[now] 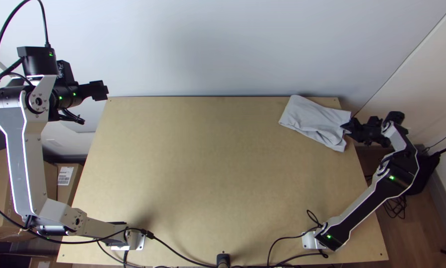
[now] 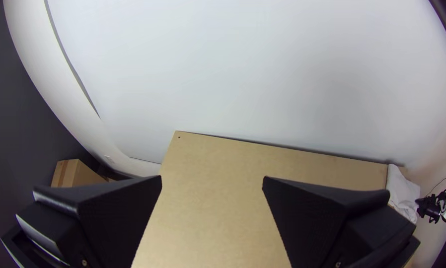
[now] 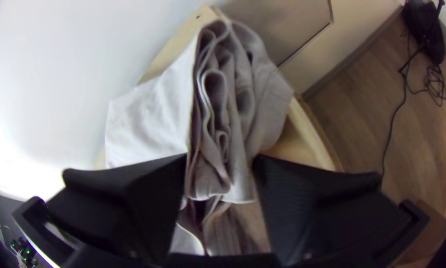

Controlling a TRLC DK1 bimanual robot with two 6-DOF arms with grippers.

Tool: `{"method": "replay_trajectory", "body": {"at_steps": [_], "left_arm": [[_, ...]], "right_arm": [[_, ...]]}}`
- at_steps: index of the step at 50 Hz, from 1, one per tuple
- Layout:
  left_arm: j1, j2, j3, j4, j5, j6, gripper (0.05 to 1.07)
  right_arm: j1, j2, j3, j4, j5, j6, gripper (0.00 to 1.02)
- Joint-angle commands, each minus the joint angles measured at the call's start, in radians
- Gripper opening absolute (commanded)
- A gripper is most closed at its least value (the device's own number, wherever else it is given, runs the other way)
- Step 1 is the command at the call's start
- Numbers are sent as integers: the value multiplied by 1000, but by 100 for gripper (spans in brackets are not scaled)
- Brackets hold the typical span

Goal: Fold the t-shirt

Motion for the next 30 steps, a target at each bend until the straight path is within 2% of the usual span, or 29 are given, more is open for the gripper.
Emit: {"method": "replay_trajectory", "body": {"at_steps": [1, 8, 15, 19, 21, 30], "left_arm": [[18, -22, 26, 17, 11, 14, 103], [26, -32, 57, 35, 24, 14, 103], [12, -106, 63, 89, 67, 14, 103], [9, -140, 62, 115, 67, 5, 103], [9, -155, 57, 121, 67, 3, 103], [9, -258, 13, 144, 65, -18, 103]], "right_arm": [[-62, -6, 64, -2, 48, -40, 99], [-83, -183, 31, 28, 228, -158, 99], [-71, -483, -41, 178, 246, -178, 99], [-38, -619, -26, 275, 279, -157, 99], [-22, -671, -3, 298, 297, -155, 99], [29, -880, 43, 357, 299, -127, 99]]}}
